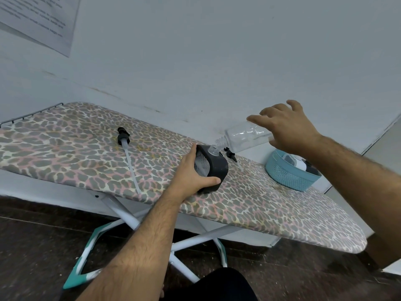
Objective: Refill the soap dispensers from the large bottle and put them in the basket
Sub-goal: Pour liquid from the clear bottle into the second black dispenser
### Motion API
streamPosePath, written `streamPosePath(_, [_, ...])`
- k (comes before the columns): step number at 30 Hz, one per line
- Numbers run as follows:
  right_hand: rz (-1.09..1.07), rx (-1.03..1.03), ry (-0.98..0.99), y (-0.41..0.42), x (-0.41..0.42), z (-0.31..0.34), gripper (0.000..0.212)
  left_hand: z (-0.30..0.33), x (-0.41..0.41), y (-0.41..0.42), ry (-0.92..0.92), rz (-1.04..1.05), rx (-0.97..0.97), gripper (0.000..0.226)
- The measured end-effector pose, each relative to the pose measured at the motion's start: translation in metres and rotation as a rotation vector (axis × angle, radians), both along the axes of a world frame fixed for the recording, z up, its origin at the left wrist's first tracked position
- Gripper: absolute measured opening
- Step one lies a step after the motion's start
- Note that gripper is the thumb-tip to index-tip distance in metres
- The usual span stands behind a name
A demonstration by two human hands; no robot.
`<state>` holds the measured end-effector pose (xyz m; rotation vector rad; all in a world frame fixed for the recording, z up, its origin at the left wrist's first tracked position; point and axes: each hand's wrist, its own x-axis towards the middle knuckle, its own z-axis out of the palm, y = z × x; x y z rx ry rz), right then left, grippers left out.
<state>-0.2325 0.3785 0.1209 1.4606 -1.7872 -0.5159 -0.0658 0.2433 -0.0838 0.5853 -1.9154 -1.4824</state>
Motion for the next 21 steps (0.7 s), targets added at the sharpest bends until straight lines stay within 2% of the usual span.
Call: streamPosePath(21, [0.019, -0.015, 0.062, -0.009, 0.013, 0.004, 0.073, 0.001, 0.0, 0.001, -0.011, 0.004, 0.001, 0.131])
